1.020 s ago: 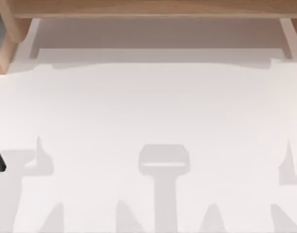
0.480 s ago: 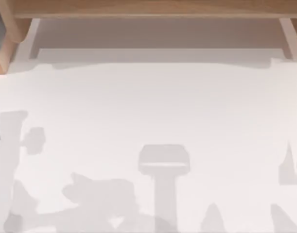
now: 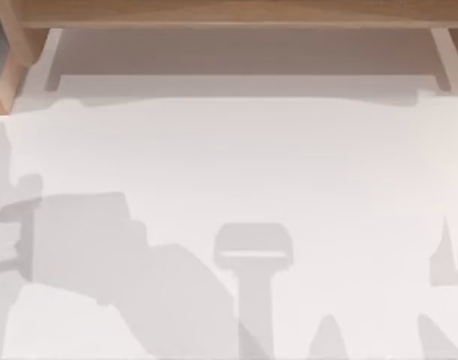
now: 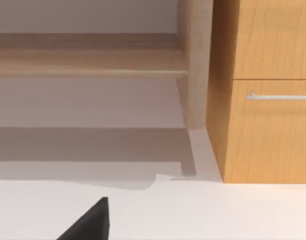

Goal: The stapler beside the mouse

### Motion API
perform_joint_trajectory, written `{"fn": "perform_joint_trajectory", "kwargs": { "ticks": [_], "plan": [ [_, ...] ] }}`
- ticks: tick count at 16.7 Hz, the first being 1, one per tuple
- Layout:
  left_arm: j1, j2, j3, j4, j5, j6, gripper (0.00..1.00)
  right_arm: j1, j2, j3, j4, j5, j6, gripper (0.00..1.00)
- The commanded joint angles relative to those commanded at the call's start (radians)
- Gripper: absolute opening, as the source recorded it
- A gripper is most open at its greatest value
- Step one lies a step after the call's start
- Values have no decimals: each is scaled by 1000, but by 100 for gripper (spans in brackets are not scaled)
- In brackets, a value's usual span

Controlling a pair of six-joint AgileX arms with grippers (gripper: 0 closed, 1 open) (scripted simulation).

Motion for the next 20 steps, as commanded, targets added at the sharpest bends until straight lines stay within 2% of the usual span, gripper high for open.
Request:
{"fn": "perform_joint_trajectory", "kwargs": {
  "ticks": [4, 9, 15, 20],
  "plan": [
    [44, 248, 282, -119, -19, 29, 100, 0, 0, 0, 0, 0, 0, 100],
    [84, 404, 553, -163, -58, 69, 100, 0, 0, 0, 0, 0, 0, 100],
    [91, 425, 601, -163, -68, 77, 100, 0, 0, 0, 0, 0, 0, 100],
    [90, 442, 552, -101, -68, 76, 100, 0, 0, 0, 0, 0, 0, 100]
  ]
}}
